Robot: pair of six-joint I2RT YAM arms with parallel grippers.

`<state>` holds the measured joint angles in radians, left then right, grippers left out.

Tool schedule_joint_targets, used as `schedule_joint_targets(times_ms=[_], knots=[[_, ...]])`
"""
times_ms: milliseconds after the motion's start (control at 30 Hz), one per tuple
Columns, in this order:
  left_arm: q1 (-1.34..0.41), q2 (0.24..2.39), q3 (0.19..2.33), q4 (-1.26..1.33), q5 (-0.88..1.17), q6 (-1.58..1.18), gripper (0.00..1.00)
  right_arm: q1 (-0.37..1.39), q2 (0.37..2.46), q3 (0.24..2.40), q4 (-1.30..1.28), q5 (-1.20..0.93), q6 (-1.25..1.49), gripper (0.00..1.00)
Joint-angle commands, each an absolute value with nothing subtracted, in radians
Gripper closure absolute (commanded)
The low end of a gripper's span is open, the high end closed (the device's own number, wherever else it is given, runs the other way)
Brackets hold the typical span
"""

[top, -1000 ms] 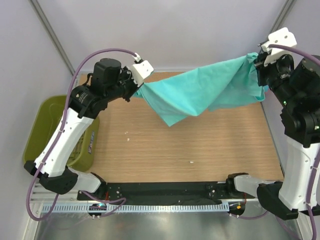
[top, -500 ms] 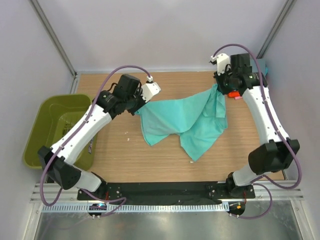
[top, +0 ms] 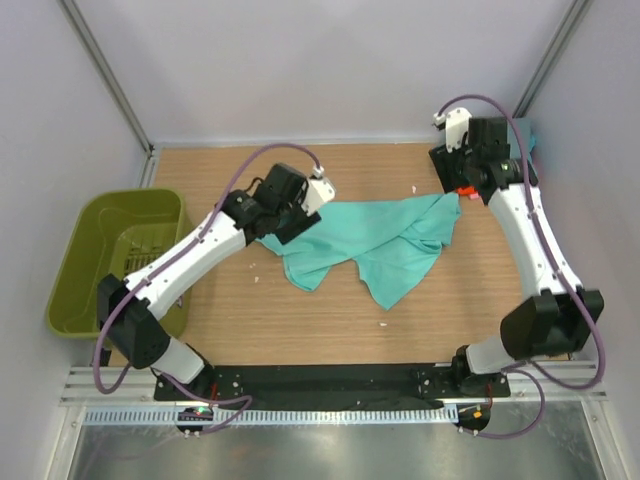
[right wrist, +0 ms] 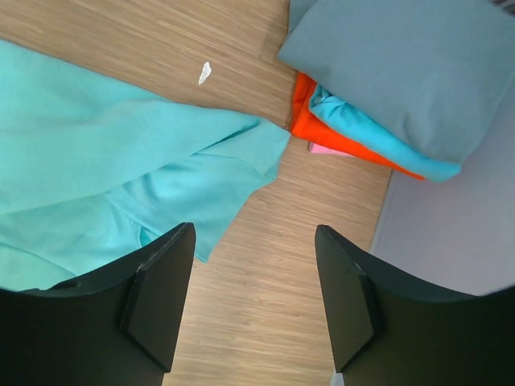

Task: Fold and stack the t-shirts
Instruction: Flatten the tshirt out

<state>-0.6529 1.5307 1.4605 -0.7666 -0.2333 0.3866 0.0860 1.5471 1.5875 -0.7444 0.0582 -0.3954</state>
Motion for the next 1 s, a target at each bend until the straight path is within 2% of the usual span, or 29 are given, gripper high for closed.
schedule_joint_targets(times_ms=[0, 33, 167, 233, 333, 567, 967], knots=[[-0.771, 1.491, 1.392, -0.837, -0.158, 0.405, 0.34, 0.089, 1.382, 1.445, -0.654, 0.036, -0.519, 0.34], [-0.790, 1.488, 1.335, -0.845, -0.120, 0.388, 0.36, 0.089, 1.332, 1.363, -0.646, 0.016, -0.538, 0.34], [-0.899, 1.506, 1.198, -0.775, -0.121, 0.312, 0.40, 0.089, 1.324, 1.295, -0.653, -0.060, -0.480, 0.35], [-0.923, 1.576, 1.210, -0.765, -0.115, 0.252, 0.47, 0.089, 1.333, 1.290, -0.652, -0.066, -0.440, 0.35], [-0.946, 1.696, 1.267, -0.764, -0.121, 0.212, 0.51, 0.089, 1.335, 1.273, -0.638, -0.077, -0.449, 0.35], [-0.950, 1.862, 1.393, -0.746, -0.121, 0.158, 0.55, 0.090, 1.339, 1.264, -0.643, -0.092, -0.457, 0.37], [-0.950, 1.925, 1.345, -0.724, -0.123, 0.141, 0.58, 0.090, 1.313, 1.235, -0.626, -0.075, -0.460, 0.37]])
